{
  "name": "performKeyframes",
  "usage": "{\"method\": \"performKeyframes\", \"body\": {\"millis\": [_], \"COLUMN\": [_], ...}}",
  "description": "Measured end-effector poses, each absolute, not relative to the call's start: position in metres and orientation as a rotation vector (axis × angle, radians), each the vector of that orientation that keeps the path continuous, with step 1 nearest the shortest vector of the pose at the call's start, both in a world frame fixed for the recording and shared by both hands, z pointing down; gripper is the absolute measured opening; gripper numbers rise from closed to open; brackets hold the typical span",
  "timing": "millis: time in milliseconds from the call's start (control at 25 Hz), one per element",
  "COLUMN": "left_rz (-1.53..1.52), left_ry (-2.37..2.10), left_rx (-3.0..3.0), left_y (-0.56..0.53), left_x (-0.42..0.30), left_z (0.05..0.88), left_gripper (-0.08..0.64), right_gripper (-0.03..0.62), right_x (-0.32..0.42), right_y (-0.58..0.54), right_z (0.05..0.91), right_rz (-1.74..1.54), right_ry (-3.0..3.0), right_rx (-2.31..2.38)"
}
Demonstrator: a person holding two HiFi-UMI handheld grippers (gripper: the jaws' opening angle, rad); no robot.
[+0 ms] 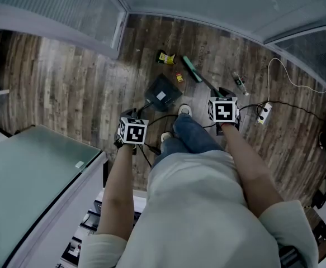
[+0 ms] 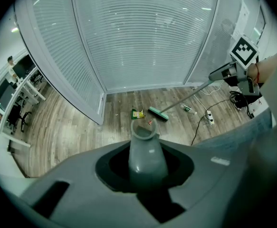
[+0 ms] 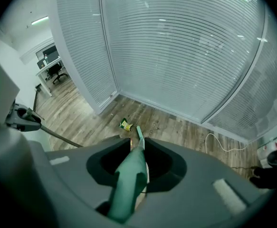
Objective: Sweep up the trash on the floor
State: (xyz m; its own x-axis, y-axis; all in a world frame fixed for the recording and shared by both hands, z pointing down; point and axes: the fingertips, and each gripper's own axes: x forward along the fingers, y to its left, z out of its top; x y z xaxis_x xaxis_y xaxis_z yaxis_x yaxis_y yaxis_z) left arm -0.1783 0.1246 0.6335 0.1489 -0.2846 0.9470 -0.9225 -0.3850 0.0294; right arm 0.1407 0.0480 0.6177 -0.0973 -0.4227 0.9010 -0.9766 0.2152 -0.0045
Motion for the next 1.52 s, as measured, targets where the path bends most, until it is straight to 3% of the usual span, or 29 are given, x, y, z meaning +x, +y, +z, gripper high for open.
{"method": "performKeyframes", "body": {"millis": [1520], "left_rz": [1.275], "left_ry": [-1.167], "left_rx": [1.770], "left_y": [0.122], "left_x": [-0.166], "left_z": [0.636], "left_gripper": [0.092], "right_gripper": [0.101], "right_x": [0.090], "right_y": [0.101], "right_z": [0.608], "right_rz": [0.796], "right_ry": [-1.798], "right_rx": [0.976]}}
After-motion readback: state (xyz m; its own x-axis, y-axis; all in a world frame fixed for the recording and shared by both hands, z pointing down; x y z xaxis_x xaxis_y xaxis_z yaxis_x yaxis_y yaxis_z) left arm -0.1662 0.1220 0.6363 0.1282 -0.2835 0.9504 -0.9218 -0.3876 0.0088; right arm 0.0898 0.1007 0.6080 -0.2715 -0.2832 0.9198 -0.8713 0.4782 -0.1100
